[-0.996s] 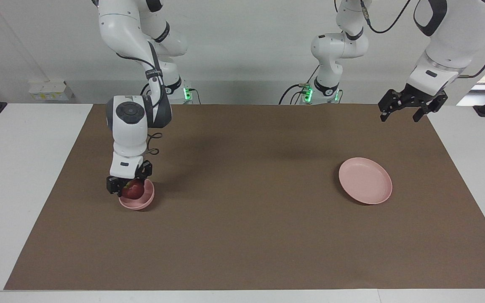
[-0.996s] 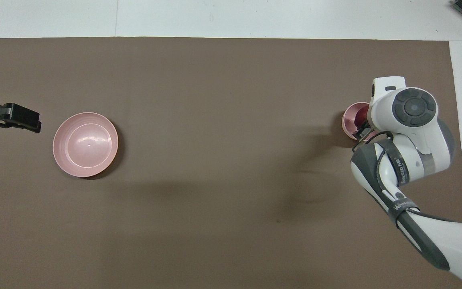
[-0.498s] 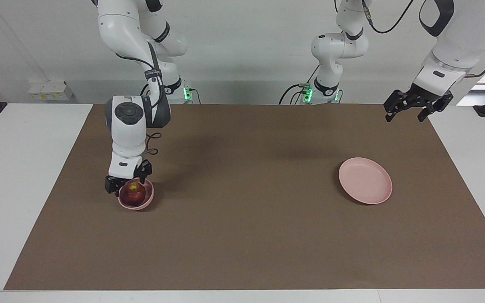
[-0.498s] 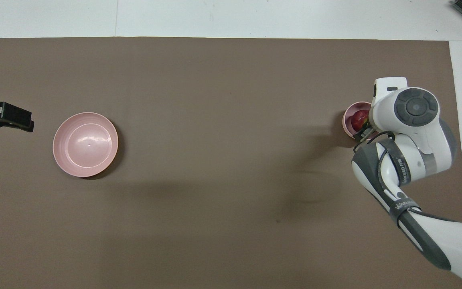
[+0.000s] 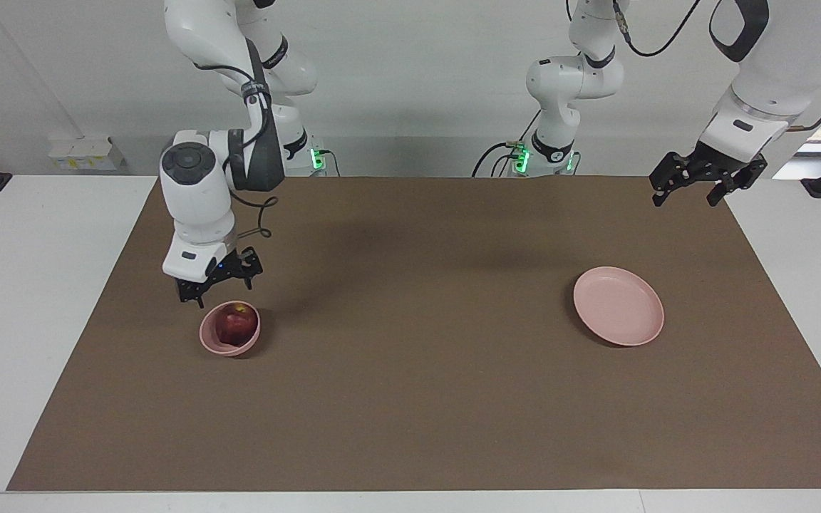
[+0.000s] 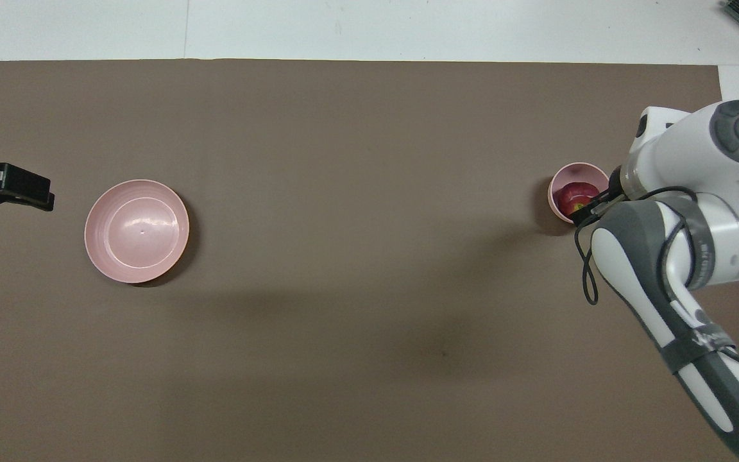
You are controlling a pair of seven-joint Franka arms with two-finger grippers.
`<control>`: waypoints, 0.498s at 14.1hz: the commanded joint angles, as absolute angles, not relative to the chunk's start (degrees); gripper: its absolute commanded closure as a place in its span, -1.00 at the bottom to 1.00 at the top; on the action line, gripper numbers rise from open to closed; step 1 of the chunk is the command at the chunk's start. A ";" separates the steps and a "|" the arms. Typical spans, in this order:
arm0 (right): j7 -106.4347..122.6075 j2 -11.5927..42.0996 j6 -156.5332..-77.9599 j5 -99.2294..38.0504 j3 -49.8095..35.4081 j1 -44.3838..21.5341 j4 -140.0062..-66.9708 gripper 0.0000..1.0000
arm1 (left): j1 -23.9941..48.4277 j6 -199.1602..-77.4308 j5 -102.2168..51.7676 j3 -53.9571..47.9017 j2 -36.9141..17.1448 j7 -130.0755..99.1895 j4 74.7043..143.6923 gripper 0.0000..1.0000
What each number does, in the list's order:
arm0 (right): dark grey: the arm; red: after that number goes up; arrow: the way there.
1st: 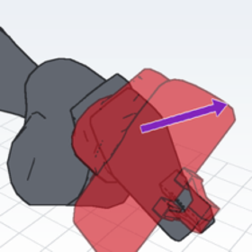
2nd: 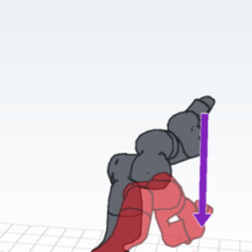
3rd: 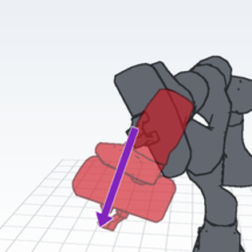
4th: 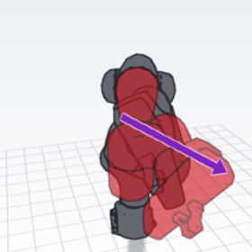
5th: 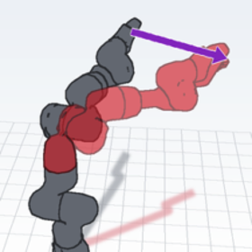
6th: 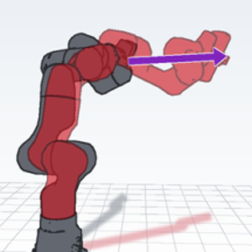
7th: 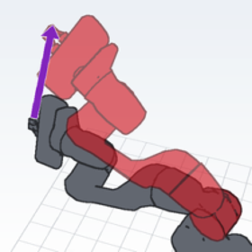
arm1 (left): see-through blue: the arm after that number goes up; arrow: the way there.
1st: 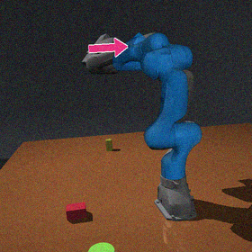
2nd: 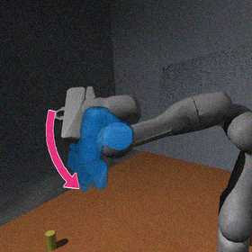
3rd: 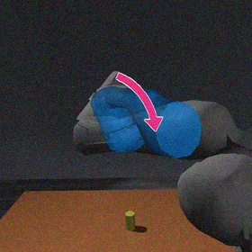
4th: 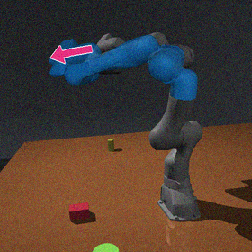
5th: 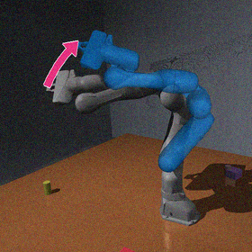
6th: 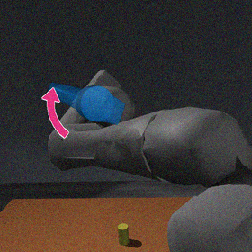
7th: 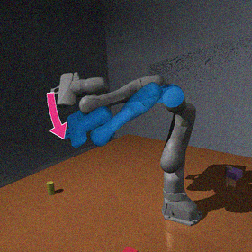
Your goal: Move apple from plate to bowl
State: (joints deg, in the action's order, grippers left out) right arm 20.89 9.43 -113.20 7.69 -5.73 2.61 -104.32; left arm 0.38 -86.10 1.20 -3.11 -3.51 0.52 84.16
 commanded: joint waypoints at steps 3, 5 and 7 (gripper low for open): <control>7.42 8.88 -101.35 2.64 -6.15 2.99 -94.85 -1.00 | -0.18 -86.40 0.70 -3.34 -2.37 1.14 85.17 -1.00; 3.09 7.74 -99.85 2.29 -6.15 2.99 -93.78 -1.00 | -0.18 -86.40 0.70 -3.34 -2.37 1.14 85.17 -1.00; 0.54 5.55 -97.57 -1.99 -5.54 3.86 -93.69 -1.00 | -0.18 -86.40 0.70 -3.34 -2.37 1.14 85.17 -1.00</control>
